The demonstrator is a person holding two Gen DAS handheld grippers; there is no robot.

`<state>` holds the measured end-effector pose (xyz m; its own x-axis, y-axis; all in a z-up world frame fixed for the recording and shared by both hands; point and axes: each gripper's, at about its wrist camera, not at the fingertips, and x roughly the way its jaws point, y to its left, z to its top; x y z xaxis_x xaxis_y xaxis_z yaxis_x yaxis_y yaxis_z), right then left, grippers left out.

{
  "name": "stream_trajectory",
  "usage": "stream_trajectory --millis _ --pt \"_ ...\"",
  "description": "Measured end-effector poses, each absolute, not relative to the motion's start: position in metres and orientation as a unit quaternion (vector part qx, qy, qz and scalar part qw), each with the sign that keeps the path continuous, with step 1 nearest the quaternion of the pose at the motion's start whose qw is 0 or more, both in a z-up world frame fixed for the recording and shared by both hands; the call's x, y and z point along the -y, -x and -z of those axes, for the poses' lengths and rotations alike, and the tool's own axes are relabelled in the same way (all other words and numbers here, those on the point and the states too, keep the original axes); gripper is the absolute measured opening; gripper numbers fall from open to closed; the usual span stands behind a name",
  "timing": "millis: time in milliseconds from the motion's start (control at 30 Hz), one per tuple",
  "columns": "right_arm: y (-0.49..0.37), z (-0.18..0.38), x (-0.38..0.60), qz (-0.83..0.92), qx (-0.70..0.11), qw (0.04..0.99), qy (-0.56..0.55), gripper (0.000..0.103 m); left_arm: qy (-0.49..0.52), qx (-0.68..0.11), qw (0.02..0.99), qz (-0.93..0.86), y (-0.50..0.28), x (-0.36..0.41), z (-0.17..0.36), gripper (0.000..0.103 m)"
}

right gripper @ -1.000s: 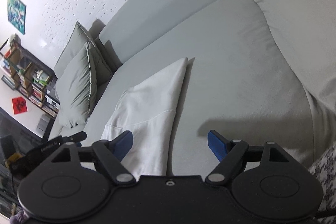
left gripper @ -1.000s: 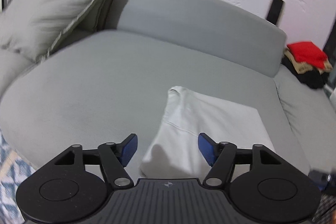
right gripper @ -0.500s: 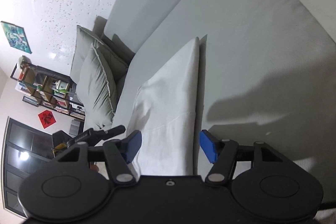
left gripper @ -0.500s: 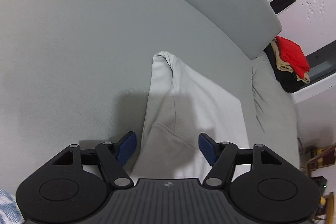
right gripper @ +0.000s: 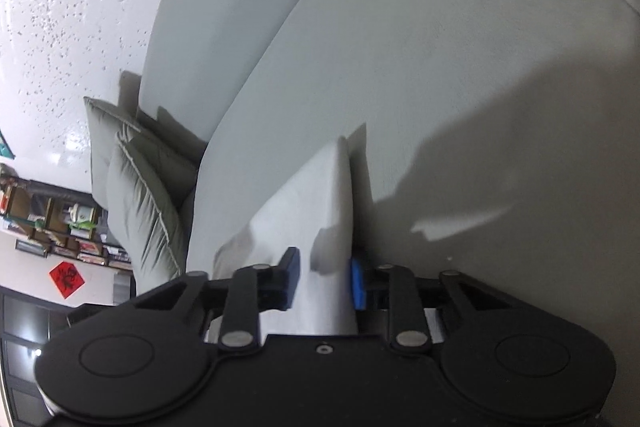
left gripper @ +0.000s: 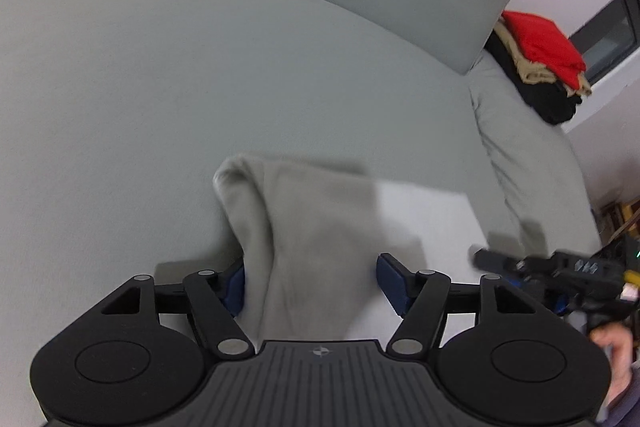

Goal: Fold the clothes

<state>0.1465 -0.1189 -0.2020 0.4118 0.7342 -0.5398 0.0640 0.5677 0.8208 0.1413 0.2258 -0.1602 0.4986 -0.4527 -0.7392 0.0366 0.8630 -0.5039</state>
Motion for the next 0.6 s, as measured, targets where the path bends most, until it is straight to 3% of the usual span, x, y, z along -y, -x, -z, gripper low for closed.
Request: stream_trajectory --millis 133,233,300,500,600 --pt "-0.146 0.208 0.117 -0.222 -0.479 0.748 -0.402 0.005 0.203 -0.479 0.839 0.158 -0.155 -0.216 0.16 0.06" --pt "-0.141 0.203 0.108 -0.208 -0.463 0.775 -0.376 0.004 0.182 -0.478 0.845 0.156 -0.163 -0.204 0.158 0.044" --pt "-0.135 0.194 0.101 -0.196 -0.451 0.798 -0.349 0.004 0.183 -0.472 0.85 0.144 -0.163 -0.197 0.155 0.018" --pt "-0.091 0.13 0.108 -0.196 -0.375 0.857 -0.294 0.004 0.046 -0.373 0.92 0.115 -0.108 -0.147 0.102 0.014" --pt "-0.065 0.09 0.126 -0.212 -0.341 0.874 -0.274 0.004 0.053 -0.305 0.945 0.109 -0.067 -0.134 0.06 0.014"
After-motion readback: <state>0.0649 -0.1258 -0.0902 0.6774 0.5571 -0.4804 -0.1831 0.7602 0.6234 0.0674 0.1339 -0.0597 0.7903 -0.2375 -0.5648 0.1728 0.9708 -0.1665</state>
